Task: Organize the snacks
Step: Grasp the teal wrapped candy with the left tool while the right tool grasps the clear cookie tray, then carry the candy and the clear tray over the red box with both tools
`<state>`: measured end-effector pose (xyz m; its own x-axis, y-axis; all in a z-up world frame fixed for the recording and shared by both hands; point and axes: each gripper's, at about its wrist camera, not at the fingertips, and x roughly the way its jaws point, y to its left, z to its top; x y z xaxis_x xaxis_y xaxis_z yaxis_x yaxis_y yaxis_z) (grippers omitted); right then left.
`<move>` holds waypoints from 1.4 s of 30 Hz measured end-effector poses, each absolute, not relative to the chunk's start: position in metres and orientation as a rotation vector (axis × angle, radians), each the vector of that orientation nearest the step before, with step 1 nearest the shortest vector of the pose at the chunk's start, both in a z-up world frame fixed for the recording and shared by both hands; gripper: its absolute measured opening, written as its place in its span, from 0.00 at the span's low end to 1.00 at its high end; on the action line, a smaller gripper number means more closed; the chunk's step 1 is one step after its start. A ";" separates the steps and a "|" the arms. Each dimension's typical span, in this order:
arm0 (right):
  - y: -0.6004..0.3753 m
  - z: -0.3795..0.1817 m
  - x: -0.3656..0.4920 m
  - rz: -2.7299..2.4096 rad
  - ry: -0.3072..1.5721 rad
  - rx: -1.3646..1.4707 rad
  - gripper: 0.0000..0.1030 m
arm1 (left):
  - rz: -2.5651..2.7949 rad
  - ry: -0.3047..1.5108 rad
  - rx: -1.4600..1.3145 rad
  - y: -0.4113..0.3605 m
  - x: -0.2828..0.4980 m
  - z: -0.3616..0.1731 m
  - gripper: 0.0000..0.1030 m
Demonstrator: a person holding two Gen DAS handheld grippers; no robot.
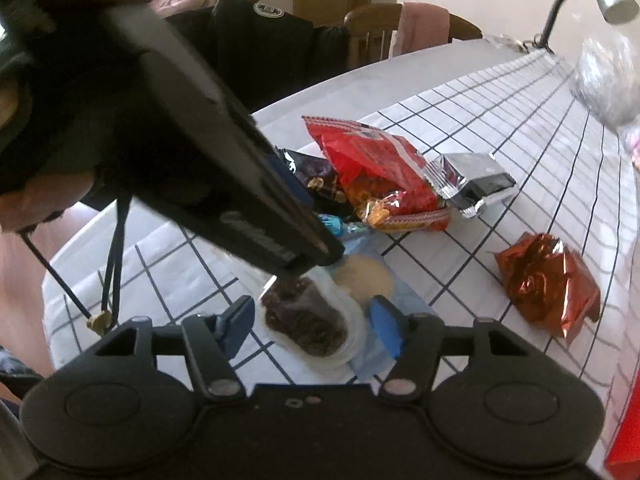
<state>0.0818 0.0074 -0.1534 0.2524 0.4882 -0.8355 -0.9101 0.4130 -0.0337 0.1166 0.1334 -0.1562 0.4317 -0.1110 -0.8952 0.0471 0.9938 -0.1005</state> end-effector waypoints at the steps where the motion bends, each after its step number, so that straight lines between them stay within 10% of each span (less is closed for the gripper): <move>1: 0.008 -0.154 0.080 1.028 0.851 -0.604 0.61 | -0.097 1.125 -0.067 0.134 0.118 -0.157 0.33; 20: -0.011 -0.157 0.063 1.016 0.853 -0.665 0.51 | -0.066 1.148 -0.206 0.149 0.121 -0.163 0.11; 42: -0.120 -0.121 0.077 0.791 0.896 -0.459 0.51 | -0.040 1.025 -0.331 0.121 0.099 -0.112 0.10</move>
